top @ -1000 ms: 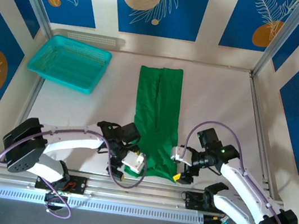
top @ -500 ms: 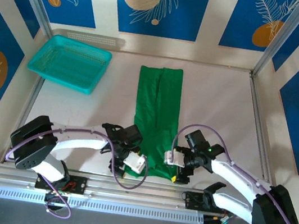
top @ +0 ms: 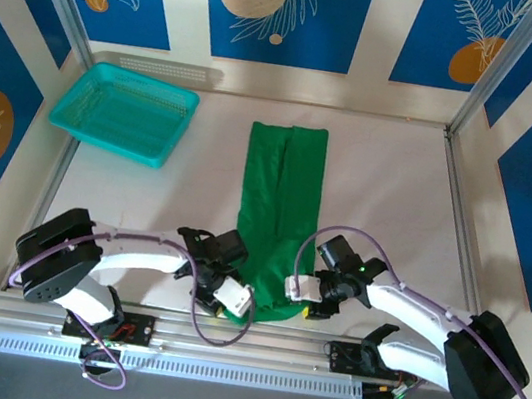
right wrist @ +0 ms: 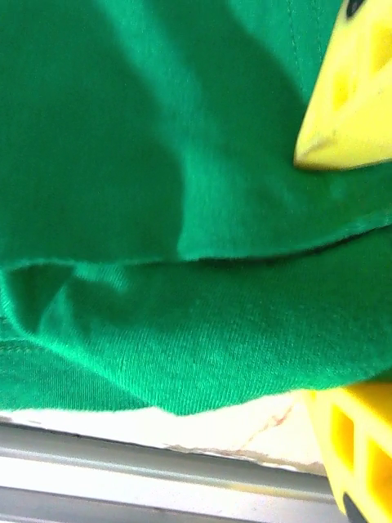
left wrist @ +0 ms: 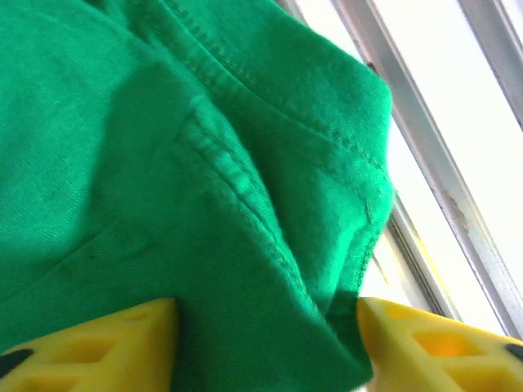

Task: Fold the inside-out t-shirt

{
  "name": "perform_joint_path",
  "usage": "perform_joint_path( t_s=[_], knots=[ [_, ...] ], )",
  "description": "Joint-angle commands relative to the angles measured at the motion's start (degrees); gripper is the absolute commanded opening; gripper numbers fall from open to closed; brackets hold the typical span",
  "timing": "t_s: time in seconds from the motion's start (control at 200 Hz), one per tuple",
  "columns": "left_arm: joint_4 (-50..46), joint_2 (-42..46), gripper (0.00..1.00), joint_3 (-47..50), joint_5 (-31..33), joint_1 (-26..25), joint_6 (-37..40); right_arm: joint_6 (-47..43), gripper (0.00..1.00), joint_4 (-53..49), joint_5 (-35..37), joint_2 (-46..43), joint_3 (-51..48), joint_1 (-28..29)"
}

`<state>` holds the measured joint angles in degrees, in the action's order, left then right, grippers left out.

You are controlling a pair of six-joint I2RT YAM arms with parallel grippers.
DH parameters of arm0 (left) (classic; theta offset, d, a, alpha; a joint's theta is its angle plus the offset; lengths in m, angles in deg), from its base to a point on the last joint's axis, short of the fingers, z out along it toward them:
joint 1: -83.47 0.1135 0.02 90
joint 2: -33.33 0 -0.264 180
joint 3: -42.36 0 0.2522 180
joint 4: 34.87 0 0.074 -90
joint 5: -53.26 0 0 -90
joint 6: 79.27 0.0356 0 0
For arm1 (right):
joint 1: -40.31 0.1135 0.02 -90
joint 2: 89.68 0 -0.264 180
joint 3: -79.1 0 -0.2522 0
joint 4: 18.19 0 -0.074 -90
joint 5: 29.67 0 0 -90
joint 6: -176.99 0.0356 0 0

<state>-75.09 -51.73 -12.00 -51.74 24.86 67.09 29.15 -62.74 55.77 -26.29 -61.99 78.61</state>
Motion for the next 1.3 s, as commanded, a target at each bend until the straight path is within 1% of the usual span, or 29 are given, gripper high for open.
perform_joint_path(
  t_s=[0.0,0.095,0.155,0.215,0.275,0.385,0.455,0.575,0.675,0.735,0.801,0.831,0.901,0.981,1.066,1.116,1.151,1.231,1.296],
  knots=[
    [0.4,-1.8,0.4,0.2,1.5,-0.3,3.8,-1.5,0.43,-2.5,1.4,-2.6,-1.6,0.1],
    [-0.1,-0.8,0.17,0.7,1.7,-0.3,5.2,-0.1,0.31,-1.8,1.2,-6.4,-2.6,0.0],
    [-1.3,0.3,0.11,0.3,1.9,-0.3,5.8,2.3,0.26,-2.6,0.3,-8.6,-2.2,-0.2],
    [-4.6,1.7,0.0,-0.6,1.2,-0.3,6.7,3.7,0.2,-6.0,-1.8,-10.0,-0.6,-0.4],
    [-8.4,3.9,0.0,-2.0,0.5,-0.3,6.6,4.4,0.14,-10.3,-3.9,-10.5,2.0,-0.2],
    [-13.9,10.1,0.0,-3.9,-1.0,-0.8,3.4,5.1,0.0,-20.5,-6.3,-9.8,7.6,1.5],
    [-16.0,16.0,0.0,-3.3,-2.3,-2.1,0.9,5.5,0.0,-26.7,-7.3,-9.7,10.7,3.4],
    [-17.7,27.4,0.0,-0.8,-2.9,-5.8,-4.3,7.8,0.0,-35.0,-8.2,-11.9,14.6,8.1],
    [-21.6,35.7,0.0,-1.0,1.0,-8.1,-9.3,10.6,0.0,-41.4,-12.3,-13.5,21.2,11.8],
    [-24.5,39.8,0.0,-2.1,2.8,-8.4,-11.5,15.7,0.0,-42.3,-14.2,-14.1,25.2,13.4],
    [-25.9,42.9,0.0,-3.2,2.6,-8.4,-12.8,20.1,0.0,-42.3,-15.4,-15.4,27.9,14.9],
    [-26.0,43.5,0.0,-3.7,2.8,-8.4,-13.6,21.6,0.0,-41.7,-15.7,-16.2,28.5,15.2],
    [-26.7,42.9,0.0,-6.5,5.6,-8.3,-14.8,23.8,0.0,-39.7,-16.7,-17.9,29.2,15.1],
    [-28.6,39.5,0.0,-11.3,7.3,-8.1,-15.3,25.7,0.0,-37.0,-17.2,-19.5,29.8,12.8],
    [-30.1,35.0,0.0,-16.4,7.5,-7.3,-14.5,25.8,0.0,-36.0,-20.4,-19.3,30.7,7.3],
    [-30.2,32.3,0.0,-19.3,7.0,-5.8,-14.1,25.5,0.0,-36.5,-23.0,-18.1,31.5,3.6],
    [-30.1,30.3,0.0,-21.3,5.7,-4.2,-13.8,25.2,0.0,-37.3,-24.7,-17.0,32.1,0.7],
    [-30.7,25.6,0.0,-25.5,-1.3,0.7,-12.8,24.2,0.0,-39.6,-26.8,-13.8,34.1,-5.5],
    [-30.3,22.0,0.0,-27.6,-5.0,4.8,-11.8,22.5,0.0,-42.5,-28.0,-10.6,36.1,-10.0]
  ],
)
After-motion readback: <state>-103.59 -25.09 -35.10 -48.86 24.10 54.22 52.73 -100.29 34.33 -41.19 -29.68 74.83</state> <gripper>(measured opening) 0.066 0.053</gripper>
